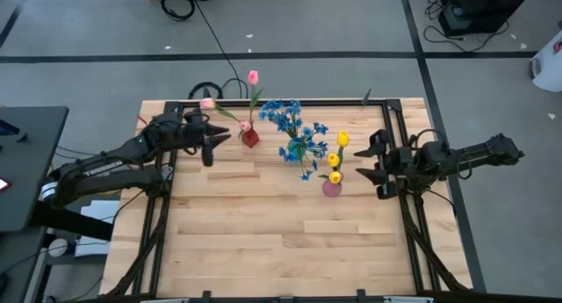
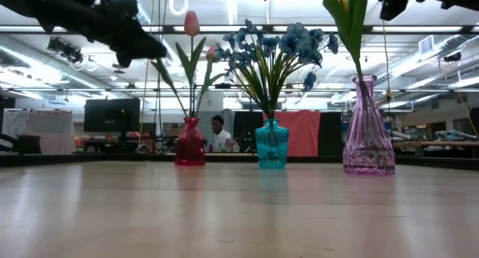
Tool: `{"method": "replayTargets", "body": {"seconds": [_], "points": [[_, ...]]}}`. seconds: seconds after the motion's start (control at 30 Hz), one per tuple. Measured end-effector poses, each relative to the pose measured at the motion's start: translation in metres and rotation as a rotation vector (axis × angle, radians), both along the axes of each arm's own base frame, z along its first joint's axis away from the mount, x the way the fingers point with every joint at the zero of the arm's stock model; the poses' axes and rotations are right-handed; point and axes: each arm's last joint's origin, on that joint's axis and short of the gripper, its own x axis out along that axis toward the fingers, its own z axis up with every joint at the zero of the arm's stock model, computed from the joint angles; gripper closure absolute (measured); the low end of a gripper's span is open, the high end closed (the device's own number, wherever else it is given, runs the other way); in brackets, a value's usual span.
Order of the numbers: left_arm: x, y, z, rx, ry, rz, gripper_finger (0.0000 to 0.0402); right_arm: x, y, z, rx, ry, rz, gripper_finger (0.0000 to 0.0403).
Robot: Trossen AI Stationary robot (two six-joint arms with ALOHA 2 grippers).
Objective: Sort flowers into vase by color
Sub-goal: Return to Home Position
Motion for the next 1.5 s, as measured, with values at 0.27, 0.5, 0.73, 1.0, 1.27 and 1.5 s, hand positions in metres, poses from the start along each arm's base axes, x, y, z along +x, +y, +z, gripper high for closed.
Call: {"method": "replayTargets", "body": {"seconds": [0.27, 0.5, 0.73, 1.0, 1.27, 1.5], "points": [[-0.004, -0.018, 0.001, -0.150, -0.029, -0.360, 0.0293, -0.023, -0.004, 0.008, 0.085, -0.069, 0.039, 0.0192], [-0.010, -0.036, 0.011, 0.002, -0.080, -0.364, 0.0293, -0.039, -0.007, 0.005, 0.135, -0.053, 0.040, 0.0192], [-0.033, -0.052, 0.015, 0.109, -0.219, -0.370, 0.0295, -0.046, -0.012, -0.001, 0.154, -0.011, -0.066, 0.0192], [-0.038, -0.059, -0.025, 0.115, -0.310, -0.378, 0.0298, -0.042, -0.012, -0.033, 0.114, -0.025, -0.109, 0.0192], [-0.044, -0.064, -0.050, 0.128, -0.327, -0.396, 0.0305, -0.036, -0.010, -0.065, 0.080, -0.066, -0.095, 0.0192], [-0.059, -0.068, -0.045, 0.222, -0.420, -0.438, 0.0330, -0.036, -0.010, -0.064, 0.164, -0.079, -0.051, 0.0192]]}}
